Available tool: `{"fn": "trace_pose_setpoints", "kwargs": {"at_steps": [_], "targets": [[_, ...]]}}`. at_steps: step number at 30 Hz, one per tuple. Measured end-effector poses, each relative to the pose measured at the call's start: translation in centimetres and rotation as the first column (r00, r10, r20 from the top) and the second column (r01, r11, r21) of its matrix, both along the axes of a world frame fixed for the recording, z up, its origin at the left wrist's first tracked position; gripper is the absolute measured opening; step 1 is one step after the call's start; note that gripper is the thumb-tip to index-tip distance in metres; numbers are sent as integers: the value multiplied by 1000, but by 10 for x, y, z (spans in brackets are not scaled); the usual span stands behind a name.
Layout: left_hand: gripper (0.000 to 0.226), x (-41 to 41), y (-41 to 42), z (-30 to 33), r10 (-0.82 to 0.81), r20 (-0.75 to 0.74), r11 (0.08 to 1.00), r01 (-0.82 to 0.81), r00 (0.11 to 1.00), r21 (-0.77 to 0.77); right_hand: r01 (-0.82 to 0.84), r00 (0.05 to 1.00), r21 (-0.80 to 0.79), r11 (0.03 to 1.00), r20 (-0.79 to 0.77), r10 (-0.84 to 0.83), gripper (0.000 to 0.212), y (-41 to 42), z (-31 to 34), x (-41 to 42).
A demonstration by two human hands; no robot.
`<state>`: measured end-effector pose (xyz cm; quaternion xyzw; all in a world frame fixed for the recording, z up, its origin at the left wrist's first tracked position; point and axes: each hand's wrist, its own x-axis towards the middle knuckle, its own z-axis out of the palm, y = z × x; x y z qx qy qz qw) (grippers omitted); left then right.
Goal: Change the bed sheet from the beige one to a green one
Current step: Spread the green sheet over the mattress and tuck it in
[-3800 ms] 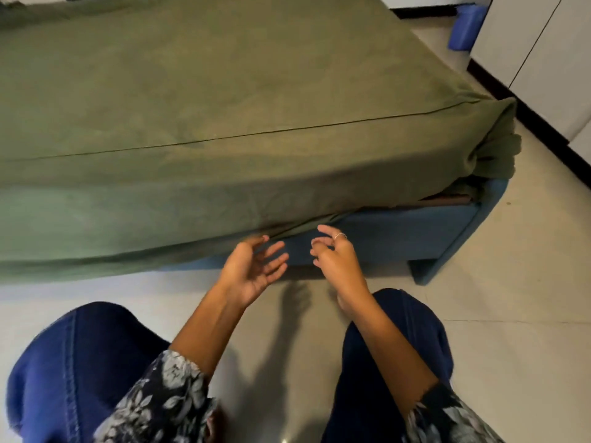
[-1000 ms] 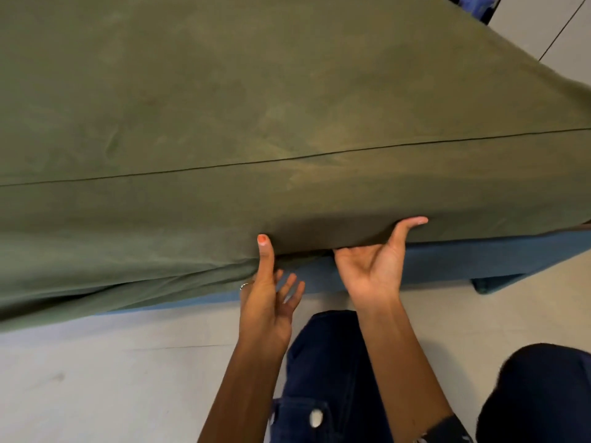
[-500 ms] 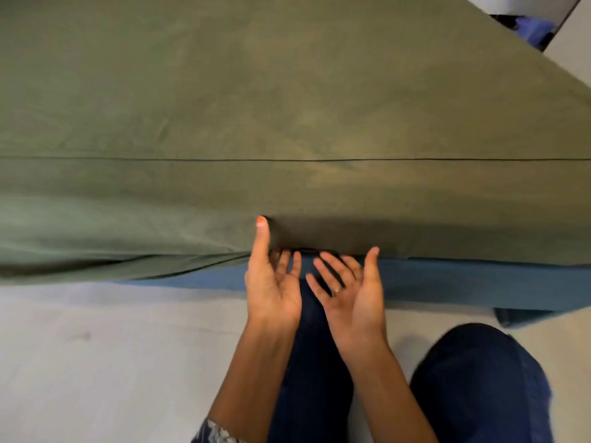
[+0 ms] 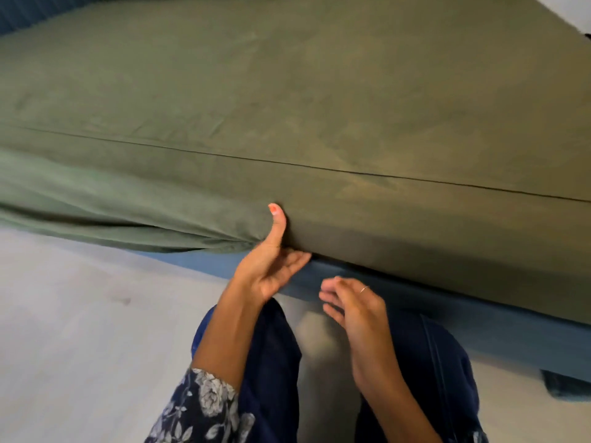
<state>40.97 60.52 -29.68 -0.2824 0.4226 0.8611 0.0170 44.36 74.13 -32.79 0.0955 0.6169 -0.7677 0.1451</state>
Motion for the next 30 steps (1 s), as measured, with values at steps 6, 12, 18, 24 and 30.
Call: {"fn": "trace_pose_setpoints", "kwargs": {"at_steps": [6, 12, 18, 24, 30], "targets": [[78, 16, -40, 8, -26, 257, 770, 184, 966, -611, 94, 490, 723, 684, -632, 600, 21, -4, -14, -1], [45, 49, -53, -29, 301, 136, 869, -212, 944, -447, 404, 75, 723, 560, -636, 768, 16, -20, -13, -18], [40, 44, -79, -31, 501, 118, 853, -466, 857, -233, 591, -78, 788, 173, -158, 984, 35, -57, -16, -38], [50, 38, -76, -22, 571, 15, 818, -570, 821, 80, 869, 48, 450, -207, 340, 939, 45, -89, 8, -49], [56, 31, -60, -9, 600, -180, 797, -563, 780, 217, 903, 133, 320, -286, 425, 895, 54, -90, 17, -64]]}}
